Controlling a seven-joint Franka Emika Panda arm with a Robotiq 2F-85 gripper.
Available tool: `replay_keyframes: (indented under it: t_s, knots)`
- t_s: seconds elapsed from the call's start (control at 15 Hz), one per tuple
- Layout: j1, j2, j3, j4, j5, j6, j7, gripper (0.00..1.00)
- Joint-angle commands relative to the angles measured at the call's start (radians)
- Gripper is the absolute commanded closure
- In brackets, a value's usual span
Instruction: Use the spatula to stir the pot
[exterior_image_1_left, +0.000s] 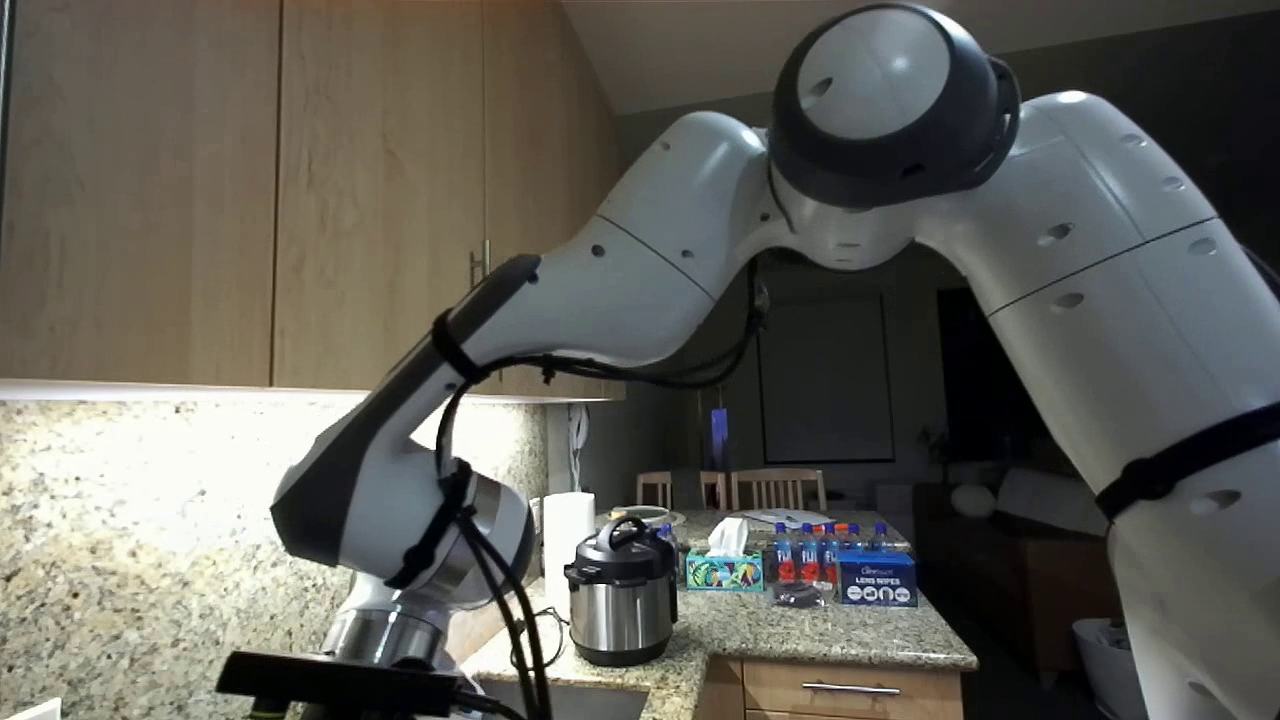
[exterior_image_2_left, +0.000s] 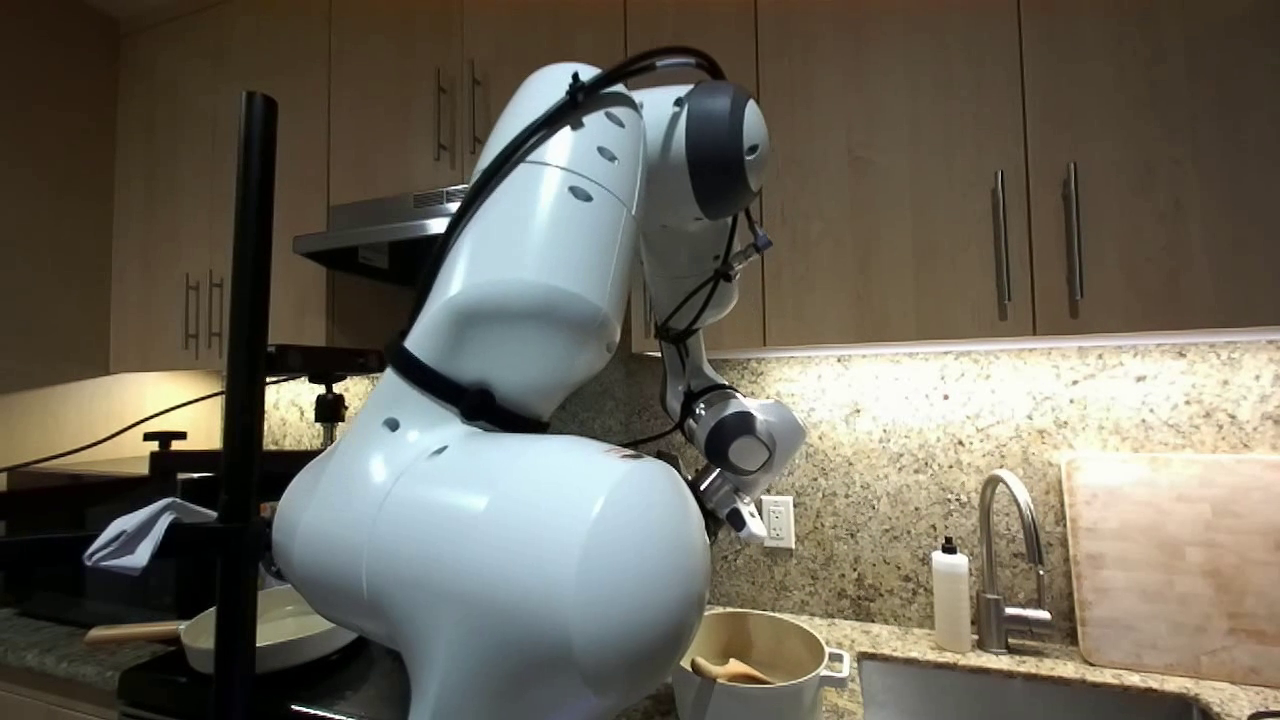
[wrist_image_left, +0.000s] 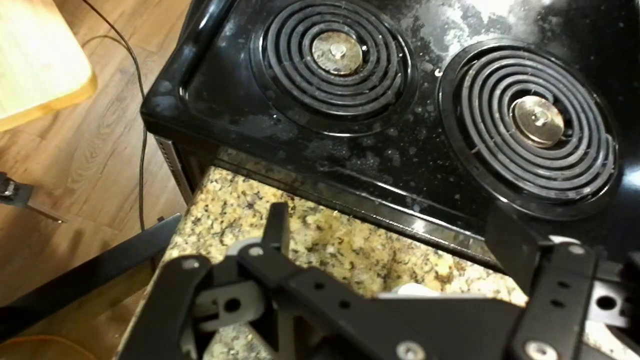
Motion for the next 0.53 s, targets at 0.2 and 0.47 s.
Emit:
replay_keyframes:
  t_s: [0.2, 0.47]
  knots:
    - [-0.018, -0.368, 0.020, -0.398, -0.183, 0.100, 0.061, 0.00]
    - [-0.047, -0.577, 0.053, -0.460, -0.472, -0.045, 0.166, 0.00]
